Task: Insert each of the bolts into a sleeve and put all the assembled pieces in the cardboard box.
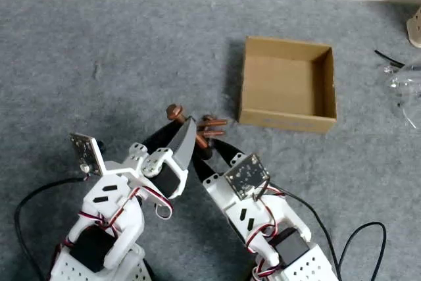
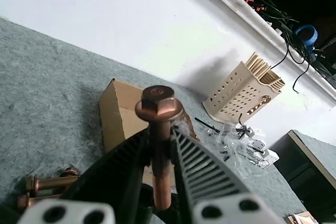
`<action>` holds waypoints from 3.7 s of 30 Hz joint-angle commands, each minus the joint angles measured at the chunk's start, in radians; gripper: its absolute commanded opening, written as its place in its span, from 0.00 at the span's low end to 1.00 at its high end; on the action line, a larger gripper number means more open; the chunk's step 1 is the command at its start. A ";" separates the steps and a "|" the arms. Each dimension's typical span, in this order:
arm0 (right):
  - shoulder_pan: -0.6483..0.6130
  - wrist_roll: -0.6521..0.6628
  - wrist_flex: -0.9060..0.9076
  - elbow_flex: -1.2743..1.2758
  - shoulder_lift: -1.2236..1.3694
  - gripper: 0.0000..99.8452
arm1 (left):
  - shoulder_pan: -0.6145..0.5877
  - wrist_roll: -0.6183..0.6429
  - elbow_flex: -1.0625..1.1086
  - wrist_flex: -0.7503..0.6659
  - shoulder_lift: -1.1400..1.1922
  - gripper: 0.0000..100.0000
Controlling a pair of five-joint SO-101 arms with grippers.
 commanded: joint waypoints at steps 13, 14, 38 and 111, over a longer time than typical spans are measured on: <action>-0.005 0.009 -0.002 0.114 -0.022 0.00 | -0.053 -0.011 0.008 0.008 0.016 0.00; -0.005 0.009 -0.002 0.114 -0.022 0.00 | -0.071 -0.009 0.008 0.006 0.016 0.00; -0.012 0.009 -0.005 0.110 -0.022 0.00 | -0.087 -0.006 -0.071 -0.091 0.015 0.00; -0.002 0.011 -0.005 0.117 -0.022 0.00 | -0.021 -0.091 0.136 0.012 0.016 0.00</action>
